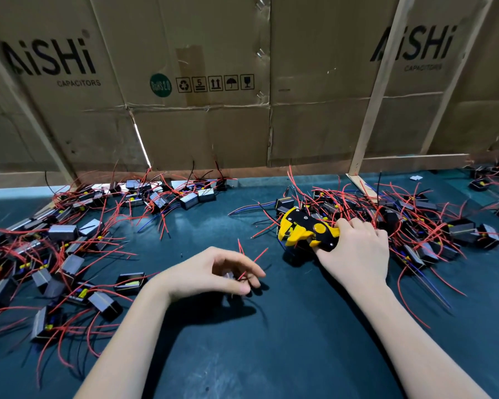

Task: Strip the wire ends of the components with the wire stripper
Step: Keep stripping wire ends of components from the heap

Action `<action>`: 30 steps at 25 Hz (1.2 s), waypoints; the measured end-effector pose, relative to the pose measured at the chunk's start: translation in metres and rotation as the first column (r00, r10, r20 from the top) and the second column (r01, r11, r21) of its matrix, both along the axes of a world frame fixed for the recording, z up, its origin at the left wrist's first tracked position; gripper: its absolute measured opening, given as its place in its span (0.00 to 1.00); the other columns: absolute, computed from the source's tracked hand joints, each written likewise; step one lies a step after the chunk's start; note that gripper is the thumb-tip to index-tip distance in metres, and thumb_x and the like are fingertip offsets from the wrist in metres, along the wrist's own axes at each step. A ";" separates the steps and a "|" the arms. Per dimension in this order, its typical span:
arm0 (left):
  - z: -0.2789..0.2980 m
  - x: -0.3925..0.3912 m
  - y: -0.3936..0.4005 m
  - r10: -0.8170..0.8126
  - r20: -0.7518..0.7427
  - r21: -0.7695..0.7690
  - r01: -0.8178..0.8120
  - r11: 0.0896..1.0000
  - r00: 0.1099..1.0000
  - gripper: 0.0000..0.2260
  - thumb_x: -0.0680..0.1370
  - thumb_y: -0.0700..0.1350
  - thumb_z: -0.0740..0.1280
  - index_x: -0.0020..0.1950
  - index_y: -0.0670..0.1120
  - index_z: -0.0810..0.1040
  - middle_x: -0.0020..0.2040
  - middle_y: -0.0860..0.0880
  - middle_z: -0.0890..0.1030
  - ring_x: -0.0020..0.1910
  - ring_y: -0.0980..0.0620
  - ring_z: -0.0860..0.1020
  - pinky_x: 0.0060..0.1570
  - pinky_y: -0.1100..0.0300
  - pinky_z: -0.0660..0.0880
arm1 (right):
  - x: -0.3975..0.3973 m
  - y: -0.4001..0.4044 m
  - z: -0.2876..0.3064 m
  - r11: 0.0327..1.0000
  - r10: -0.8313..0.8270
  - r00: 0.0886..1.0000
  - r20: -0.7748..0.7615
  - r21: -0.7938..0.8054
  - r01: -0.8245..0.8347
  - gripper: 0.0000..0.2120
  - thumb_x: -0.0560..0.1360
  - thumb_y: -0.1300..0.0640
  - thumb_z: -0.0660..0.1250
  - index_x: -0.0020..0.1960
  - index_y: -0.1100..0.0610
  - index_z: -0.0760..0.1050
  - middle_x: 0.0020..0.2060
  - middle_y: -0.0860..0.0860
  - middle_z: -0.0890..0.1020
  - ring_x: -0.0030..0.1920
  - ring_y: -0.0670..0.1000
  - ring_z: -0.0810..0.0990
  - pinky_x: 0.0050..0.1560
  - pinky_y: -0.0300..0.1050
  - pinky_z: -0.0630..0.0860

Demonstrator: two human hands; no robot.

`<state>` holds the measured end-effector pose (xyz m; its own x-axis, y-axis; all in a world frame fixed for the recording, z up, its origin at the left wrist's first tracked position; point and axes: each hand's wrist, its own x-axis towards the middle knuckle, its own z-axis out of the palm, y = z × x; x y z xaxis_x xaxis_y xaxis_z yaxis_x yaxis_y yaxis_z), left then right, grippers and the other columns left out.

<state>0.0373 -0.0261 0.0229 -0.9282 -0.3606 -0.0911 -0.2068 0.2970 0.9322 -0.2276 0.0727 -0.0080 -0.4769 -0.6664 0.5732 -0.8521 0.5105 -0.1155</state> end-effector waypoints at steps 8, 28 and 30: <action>-0.007 -0.008 0.005 0.193 -0.059 -0.036 -0.196 0.980 0.979 0.11 0.77 0.52 0.67 0.50 0.48 0.87 0.36 0.49 0.83 0.39 0.55 0.77 0.44 0.66 0.73 | 0.001 0.001 0.003 0.999 0.020 0.999 0.041 -0.044 -0.018 0.22 0.63 0.41 0.76 0.45 0.58 0.77 0.41 0.56 0.80 0.46 0.60 0.77 0.49 0.52 0.66; -0.017 -0.051 0.032 0.682 -0.475 -0.400 -0.827 0.395 0.556 0.13 0.79 0.47 0.69 0.34 0.47 0.76 0.29 0.56 0.75 0.30 0.55 0.71 0.37 0.59 0.68 | 0.015 -0.004 -0.001 1.000 0.003 1.000 0.020 0.027 -0.004 0.22 0.64 0.41 0.73 0.48 0.57 0.78 0.42 0.55 0.81 0.47 0.59 0.78 0.49 0.52 0.65; -0.017 -0.052 0.032 0.680 -0.488 -0.470 -0.822 0.322 0.547 0.12 0.78 0.46 0.69 0.35 0.45 0.77 0.32 0.54 0.77 0.33 0.47 0.74 0.39 0.53 0.71 | 0.015 -0.005 0.000 0.998 -0.013 0.999 0.044 0.059 0.010 0.22 0.65 0.39 0.71 0.48 0.56 0.77 0.44 0.53 0.81 0.49 0.58 0.78 0.50 0.51 0.64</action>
<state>-0.0149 0.0059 0.0056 -0.1962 -0.8078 0.5558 -0.5086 0.5685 0.6467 -0.2123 0.0675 -0.0084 -0.5091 -0.6923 0.5114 -0.8406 0.5275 -0.1229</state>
